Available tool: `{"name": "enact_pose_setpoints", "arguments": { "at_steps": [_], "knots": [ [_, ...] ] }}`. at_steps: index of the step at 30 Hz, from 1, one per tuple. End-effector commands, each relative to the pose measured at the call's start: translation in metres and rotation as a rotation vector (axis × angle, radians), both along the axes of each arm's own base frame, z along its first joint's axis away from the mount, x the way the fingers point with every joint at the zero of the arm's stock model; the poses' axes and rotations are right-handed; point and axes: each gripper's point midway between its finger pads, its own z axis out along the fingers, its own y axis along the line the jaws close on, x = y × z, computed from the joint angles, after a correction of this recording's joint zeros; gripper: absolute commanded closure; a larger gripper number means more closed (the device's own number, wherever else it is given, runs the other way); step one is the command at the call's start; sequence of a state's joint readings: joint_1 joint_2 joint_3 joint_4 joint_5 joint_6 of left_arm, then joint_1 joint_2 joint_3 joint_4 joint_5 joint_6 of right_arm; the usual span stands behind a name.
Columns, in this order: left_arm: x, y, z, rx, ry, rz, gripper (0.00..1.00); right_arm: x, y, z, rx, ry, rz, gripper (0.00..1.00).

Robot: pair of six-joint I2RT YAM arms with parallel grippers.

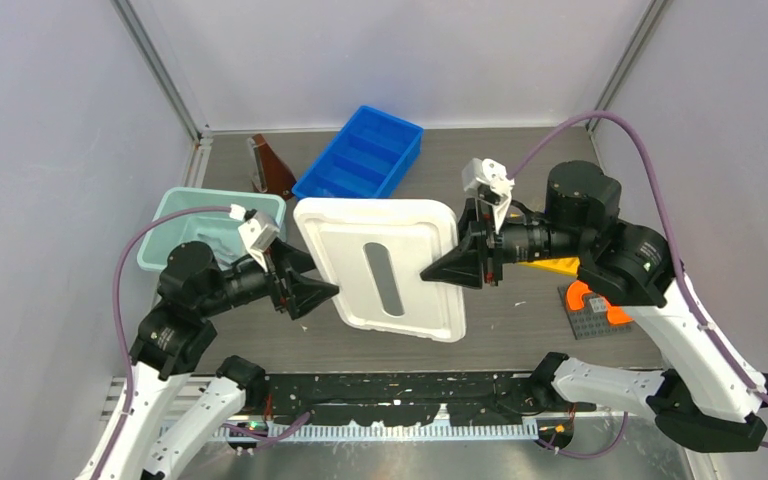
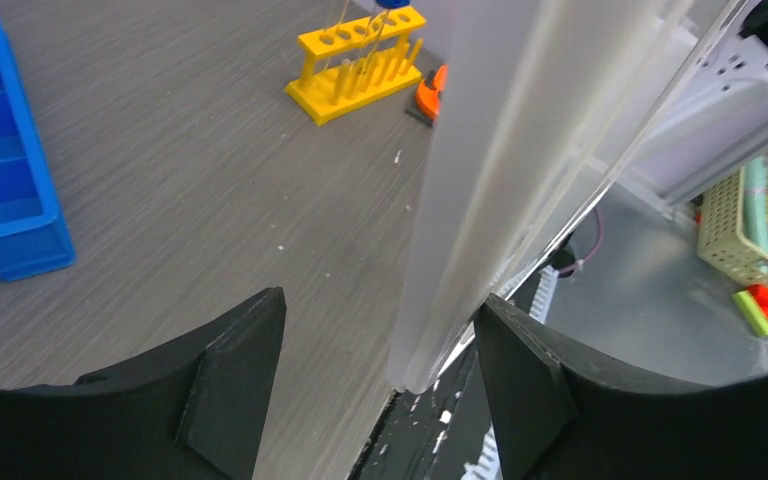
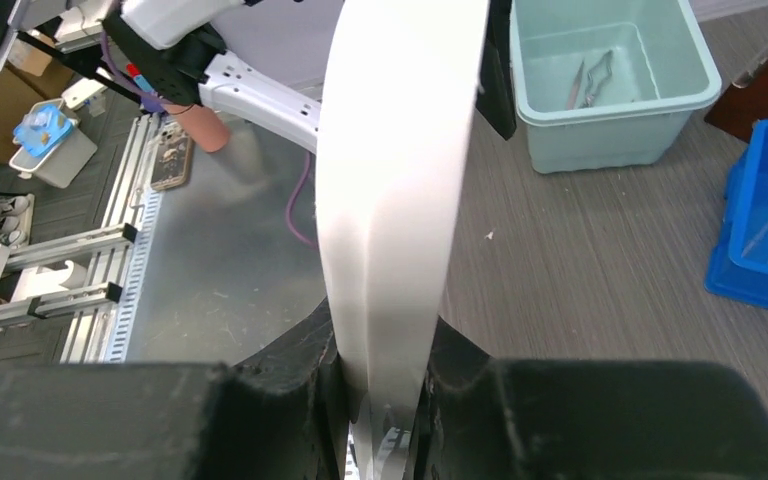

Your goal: Organize the chemistry lab equipment

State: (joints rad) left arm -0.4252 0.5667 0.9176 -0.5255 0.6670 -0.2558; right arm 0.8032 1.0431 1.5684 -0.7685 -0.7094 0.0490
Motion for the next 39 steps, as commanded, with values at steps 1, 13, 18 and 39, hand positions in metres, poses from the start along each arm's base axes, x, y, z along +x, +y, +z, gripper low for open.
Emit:
{"name": "enact_pose_setpoints", "arguments": {
  "at_steps": [1,13,18,39],
  "knots": [
    [-0.017,-0.005,0.04,-0.129,-0.026,-0.051,0.29,-0.015,0.003,0.028,0.108,-0.068,0.09,0.99],
    [-0.064,-0.016,0.071,-0.35,-0.001,-0.282,0.47,0.028,0.025,0.019,0.072,0.007,0.075,0.93],
    [-0.054,-0.022,0.071,-0.384,0.065,-0.279,0.71,0.062,0.028,0.016,0.102,0.096,0.033,0.83],
    [0.096,0.036,0.075,-0.834,0.131,0.508,0.91,0.207,-0.036,-0.029,0.507,0.658,-0.727,0.17]
  ]
}}
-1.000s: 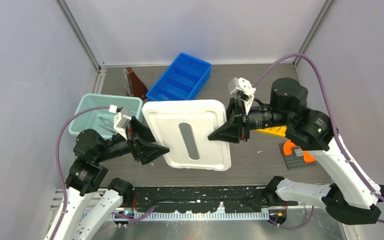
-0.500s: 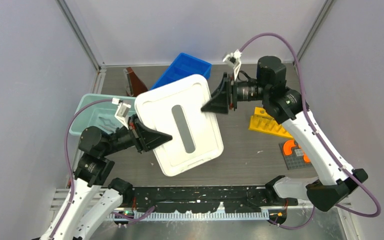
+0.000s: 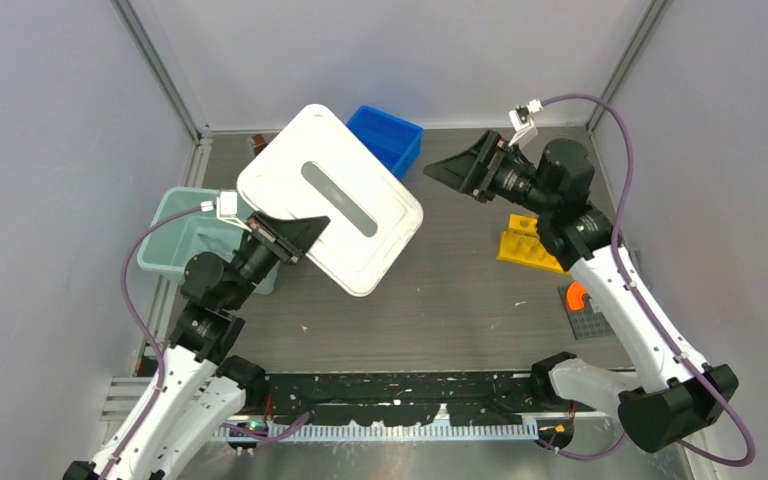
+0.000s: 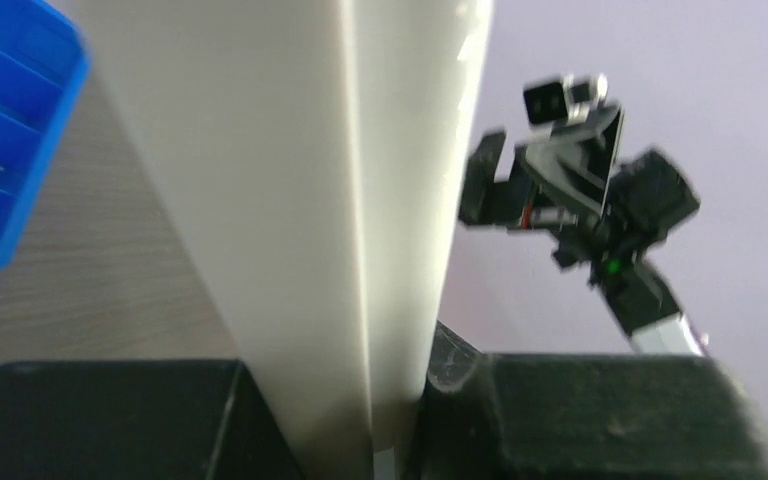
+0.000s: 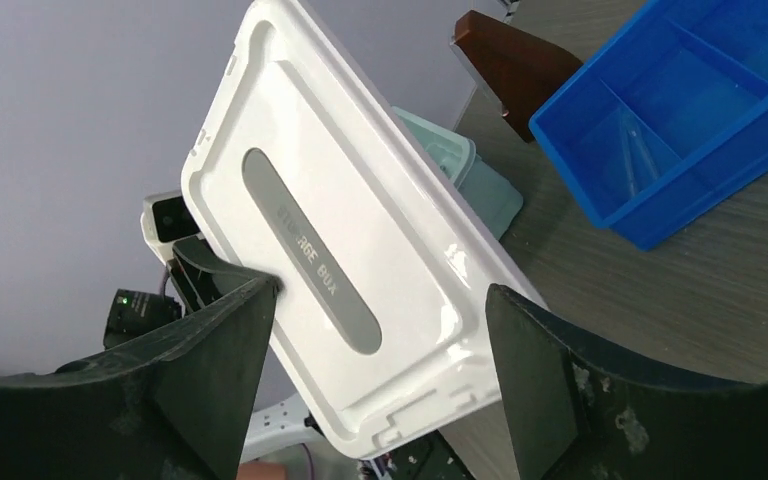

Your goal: Organize the chemistry lab equipment

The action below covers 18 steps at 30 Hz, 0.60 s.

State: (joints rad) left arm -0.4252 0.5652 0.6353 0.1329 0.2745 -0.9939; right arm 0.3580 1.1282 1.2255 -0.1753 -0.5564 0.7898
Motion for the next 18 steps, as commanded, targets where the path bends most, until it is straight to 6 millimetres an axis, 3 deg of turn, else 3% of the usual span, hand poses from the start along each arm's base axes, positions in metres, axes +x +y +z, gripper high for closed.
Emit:
{"name": "enact_pose_setpoints", "arguments": {
  "at_steps": [1,5,10,18],
  "knots": [
    [0.022,0.037,0.04,-0.217,-0.092,0.228,0.91,0.019,0.0,0.003,0.234,0.109,-0.103,0.17],
    [0.031,0.052,0.042,-0.301,-0.086,0.313,0.91,0.029,0.01,-0.013,0.388,0.171,-0.077,0.12],
    [0.034,0.06,0.04,-0.356,-0.085,0.344,0.91,0.027,0.048,-0.03,0.387,0.195,-0.007,0.12],
    [0.034,0.065,0.037,-0.378,-0.077,0.364,0.91,0.033,0.088,-0.047,0.481,0.28,0.012,0.16]
  ]
}}
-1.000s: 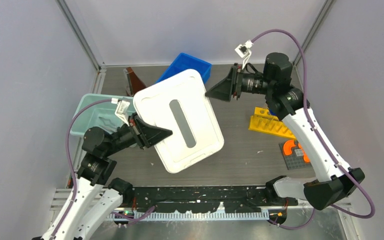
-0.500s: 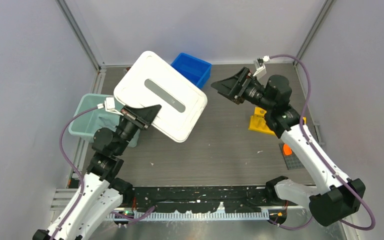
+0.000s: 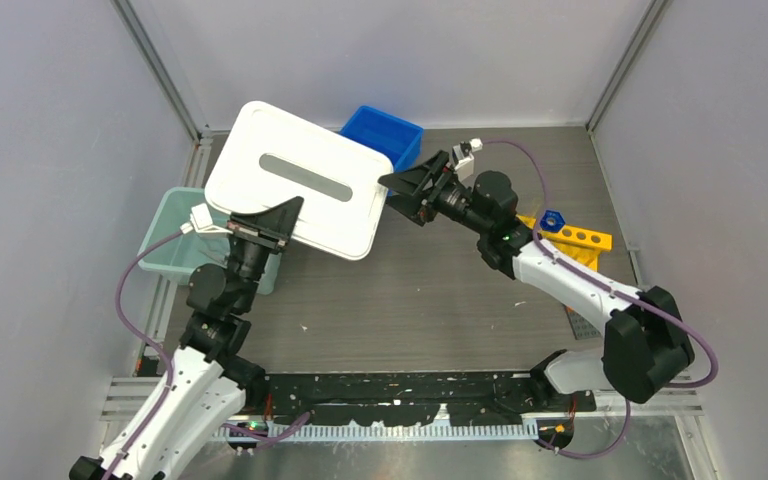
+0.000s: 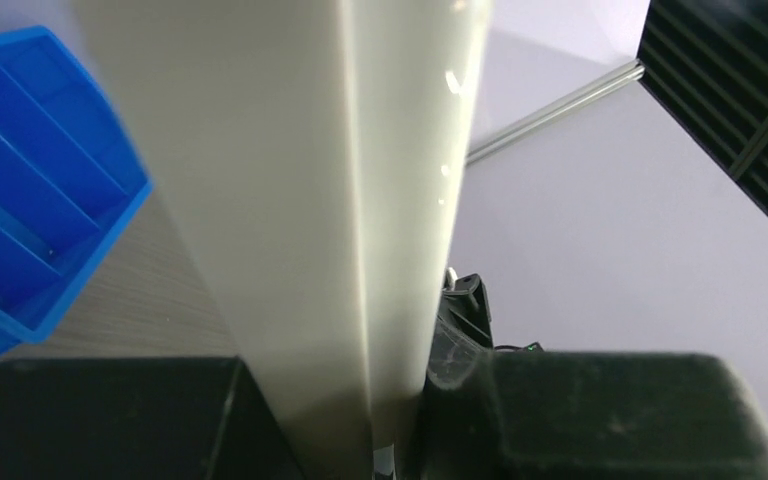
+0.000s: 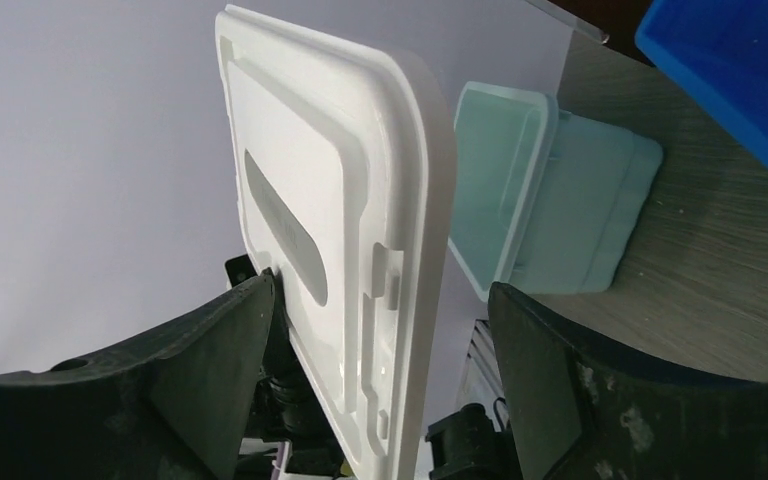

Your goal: Organize the chemistry lab equipment

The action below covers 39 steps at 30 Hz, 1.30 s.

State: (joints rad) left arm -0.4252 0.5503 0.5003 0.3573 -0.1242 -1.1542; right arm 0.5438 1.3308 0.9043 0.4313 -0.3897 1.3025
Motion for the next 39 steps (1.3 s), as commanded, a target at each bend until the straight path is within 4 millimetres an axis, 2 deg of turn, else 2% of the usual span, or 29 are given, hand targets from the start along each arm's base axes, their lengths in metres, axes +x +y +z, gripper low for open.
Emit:
{"name": "enact_pose_setpoints", "arguments": {
  "at_steps": [1,2,3,4,5,6,7,8,9,10,11,12,14,17,22,28,30,34,39],
  "knots": [
    [-0.009,0.013,0.034,-0.091,-0.11,0.035,0.91,0.006,0.016,0.037,0.171,-0.07,-0.008,0.17],
    [-0.009,0.013,0.033,-0.092,-0.106,0.033,0.91,0.005,0.025,0.032,0.186,-0.048,0.016,0.19],
    [-0.009,0.012,0.031,-0.095,-0.102,0.029,0.91,0.003,0.028,0.039,0.216,-0.07,0.032,0.2],
    [-0.009,0.012,0.03,-0.097,-0.099,0.028,0.91,0.003,0.035,0.034,0.231,-0.047,0.046,0.25],
    [-0.008,0.012,0.029,-0.097,-0.096,0.026,0.91,0.0,0.038,0.039,0.256,-0.067,0.059,0.27],
    [-0.008,0.012,0.028,-0.098,-0.091,0.026,0.9,0.003,0.041,0.034,0.267,-0.049,0.064,0.33],
    [-0.008,0.012,0.026,-0.097,-0.084,0.028,0.9,0.001,0.041,0.043,0.302,-0.079,0.073,0.37],
    [-0.008,0.013,0.024,-0.095,-0.074,0.032,0.89,0.003,0.043,0.04,0.314,-0.059,0.074,0.46],
    [-0.008,0.013,0.019,-0.085,-0.055,0.036,0.88,0.003,0.042,0.046,0.342,-0.076,0.074,0.52],
    [-0.008,0.014,0.014,-0.079,-0.037,0.041,0.85,0.006,0.042,0.045,0.362,-0.06,0.076,0.63],
    [-0.008,0.015,0.01,-0.073,-0.019,0.048,0.81,0.006,0.041,0.053,0.389,-0.077,0.077,0.69],
    [-0.008,0.017,0.004,-0.064,-0.001,0.057,0.76,0.008,0.042,0.053,0.404,-0.066,0.078,0.79],
    [-0.011,0.022,-0.005,-0.039,0.023,0.08,0.68,0.011,0.041,0.063,0.44,-0.081,0.075,0.9],
    [-0.02,0.033,-0.017,0.007,0.039,0.12,0.53,0.018,0.037,0.078,0.478,-0.109,0.052,0.98],
    [-0.036,0.054,-0.032,0.106,0.09,0.198,0.38,0.029,0.032,0.101,0.517,-0.148,0.011,0.99],
    [-0.055,0.072,-0.043,0.269,0.154,0.251,0.33,0.041,0.034,0.117,0.542,-0.171,-0.016,0.99],
    [-0.059,0.077,-0.04,0.324,0.155,0.268,0.33,0.048,0.04,0.115,0.539,-0.159,-0.017,0.99],
    [-0.069,0.087,-0.023,0.44,0.146,0.302,0.33,0.055,0.053,0.111,0.522,-0.145,-0.027,0.99],
    [-0.074,0.104,0.02,0.572,0.096,0.383,0.32,0.061,0.078,0.099,0.449,-0.133,-0.05,0.99]
  ]
}}
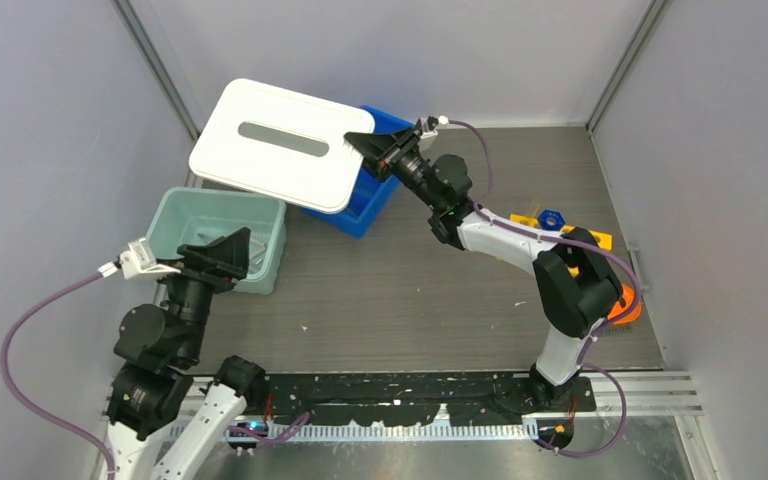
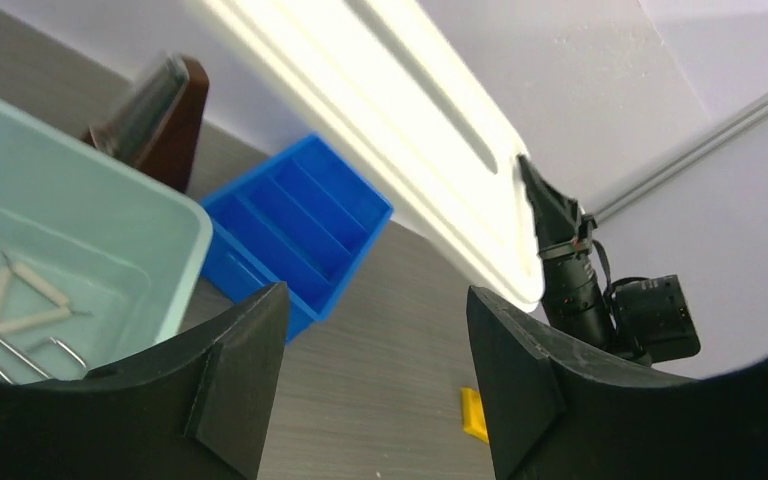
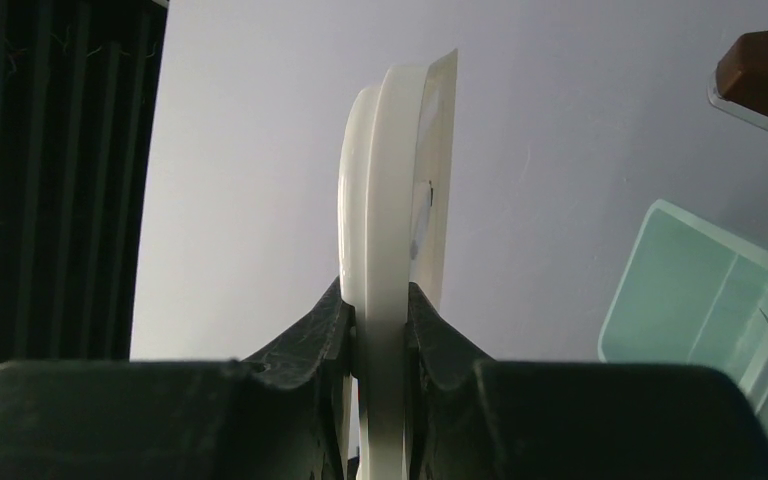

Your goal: Organize the chemistry lab equipment

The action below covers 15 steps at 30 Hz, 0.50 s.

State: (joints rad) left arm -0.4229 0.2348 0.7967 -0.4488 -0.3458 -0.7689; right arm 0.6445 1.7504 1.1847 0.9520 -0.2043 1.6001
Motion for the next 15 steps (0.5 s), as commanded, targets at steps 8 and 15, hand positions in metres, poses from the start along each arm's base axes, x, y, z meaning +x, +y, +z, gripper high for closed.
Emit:
{"name": "enact_pose_setpoints", "arguments": {
  "at_steps": [8,15],
  "knots": [
    [0.003,0.022,0.075,0.343,-0.056,0.098,0.29,-0.002,0.072,-0.001,-0.018,-0.013,0.009,0.99],
    [0.015,0.01,0.094,0.438,-0.043,0.05,0.25,-0.02,0.136,-0.031,-0.079,0.029,0.046,0.99]
  ]
}}
